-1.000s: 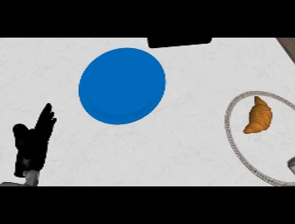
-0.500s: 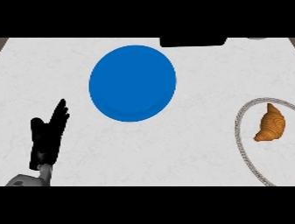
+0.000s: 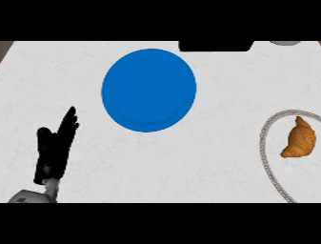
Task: Pick the can from the placemat and place it in the plate
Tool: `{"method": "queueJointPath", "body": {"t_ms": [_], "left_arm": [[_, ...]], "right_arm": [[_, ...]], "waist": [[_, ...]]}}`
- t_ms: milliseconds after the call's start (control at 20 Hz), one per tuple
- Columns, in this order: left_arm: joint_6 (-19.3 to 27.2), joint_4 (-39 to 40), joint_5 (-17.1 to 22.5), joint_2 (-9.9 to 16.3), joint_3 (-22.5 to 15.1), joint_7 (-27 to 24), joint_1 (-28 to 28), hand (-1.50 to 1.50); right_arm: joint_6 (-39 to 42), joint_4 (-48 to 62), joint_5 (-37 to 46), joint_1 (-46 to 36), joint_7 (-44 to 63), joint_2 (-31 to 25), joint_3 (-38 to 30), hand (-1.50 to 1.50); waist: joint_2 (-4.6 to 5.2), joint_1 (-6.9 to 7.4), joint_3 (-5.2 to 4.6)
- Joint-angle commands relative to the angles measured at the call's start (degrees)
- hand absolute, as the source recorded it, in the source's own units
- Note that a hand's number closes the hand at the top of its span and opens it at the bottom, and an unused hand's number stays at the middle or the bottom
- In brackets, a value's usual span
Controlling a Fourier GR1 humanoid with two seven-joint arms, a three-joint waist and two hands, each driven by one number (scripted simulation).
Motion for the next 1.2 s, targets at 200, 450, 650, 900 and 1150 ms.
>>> {"method": "queueJointPath", "body": {"t_ms": [200,450,650,900,1150], "left_arm": [[-2.7,4.4,-0.5,-1.2,3.4,-3.5,-0.5,0.00],[-5.1,3.1,-2.1,-2.2,5.2,-1.5,-1.3,0.00],[-3.2,5.3,-5.1,-4.4,5.1,-1.2,-3.7,0.00],[-5.0,5.4,-5.2,-6.2,5.8,-2.5,-1.4,0.00],[-6.9,-1.7,-6.0,-3.9,6.5,-0.7,4.2,0.00]], "right_arm": [[-1.2,-4.2,10.1,1.1,1.3,1.9,5.4,-1.50],[-0.8,0.8,12.6,-3.1,0.7,3.3,3.7,-1.50],[0.3,5.1,14.6,-5.3,-2.5,1.6,3.6,-1.50],[0.0,4.5,16.7,-4.0,-3.6,1.6,2.7,-1.50],[2.4,5.4,16.4,-7.3,-1.1,2.0,3.1,-1.50]], "waist": [[0.06,0.02,-0.08],[0.04,0.08,-0.05],[0.05,0.11,-0.03],[0.04,0.02,-0.05],[0.01,0.34,-0.04]]}}
